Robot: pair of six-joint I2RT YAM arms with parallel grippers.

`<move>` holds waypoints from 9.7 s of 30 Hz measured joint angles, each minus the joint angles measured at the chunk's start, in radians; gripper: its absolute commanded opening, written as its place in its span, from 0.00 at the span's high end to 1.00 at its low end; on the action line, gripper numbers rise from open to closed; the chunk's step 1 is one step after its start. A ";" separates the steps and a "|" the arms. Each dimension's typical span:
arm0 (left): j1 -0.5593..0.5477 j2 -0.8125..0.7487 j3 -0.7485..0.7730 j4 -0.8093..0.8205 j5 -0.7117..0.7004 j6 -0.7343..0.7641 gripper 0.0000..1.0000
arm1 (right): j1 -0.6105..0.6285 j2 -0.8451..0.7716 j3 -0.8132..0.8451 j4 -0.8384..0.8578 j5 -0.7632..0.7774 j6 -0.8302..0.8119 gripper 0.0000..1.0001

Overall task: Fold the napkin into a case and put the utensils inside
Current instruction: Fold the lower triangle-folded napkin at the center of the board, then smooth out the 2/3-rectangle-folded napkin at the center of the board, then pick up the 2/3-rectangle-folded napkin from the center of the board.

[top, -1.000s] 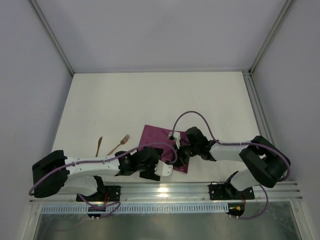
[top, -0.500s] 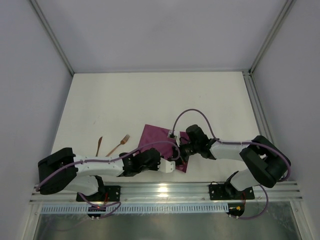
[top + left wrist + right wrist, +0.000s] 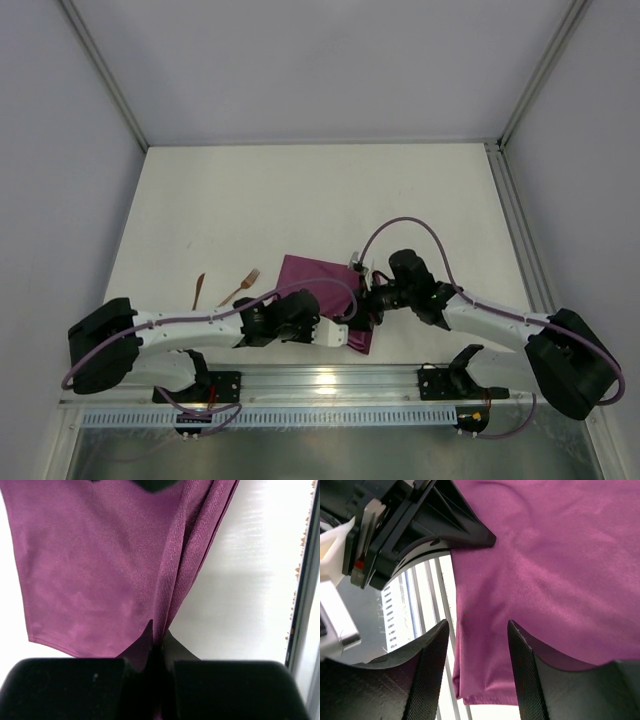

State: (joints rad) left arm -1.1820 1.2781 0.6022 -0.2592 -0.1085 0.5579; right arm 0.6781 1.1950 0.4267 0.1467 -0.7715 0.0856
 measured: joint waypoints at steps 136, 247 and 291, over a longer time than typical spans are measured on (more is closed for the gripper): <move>0.529 0.448 0.471 -0.450 0.561 -0.027 0.85 | -0.152 0.219 -0.084 0.039 0.012 0.335 0.68; 0.531 0.328 0.578 -0.297 0.413 -0.286 0.34 | -0.051 -0.010 -0.146 0.040 0.574 0.512 0.97; 0.377 0.402 0.505 -0.307 0.334 -0.206 1.00 | -0.051 -0.009 -0.196 0.145 0.594 0.581 0.97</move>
State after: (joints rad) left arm -0.8047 1.6802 1.1076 -0.5659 0.2256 0.3519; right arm 0.6266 1.1862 0.2306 0.2913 -0.1780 0.6662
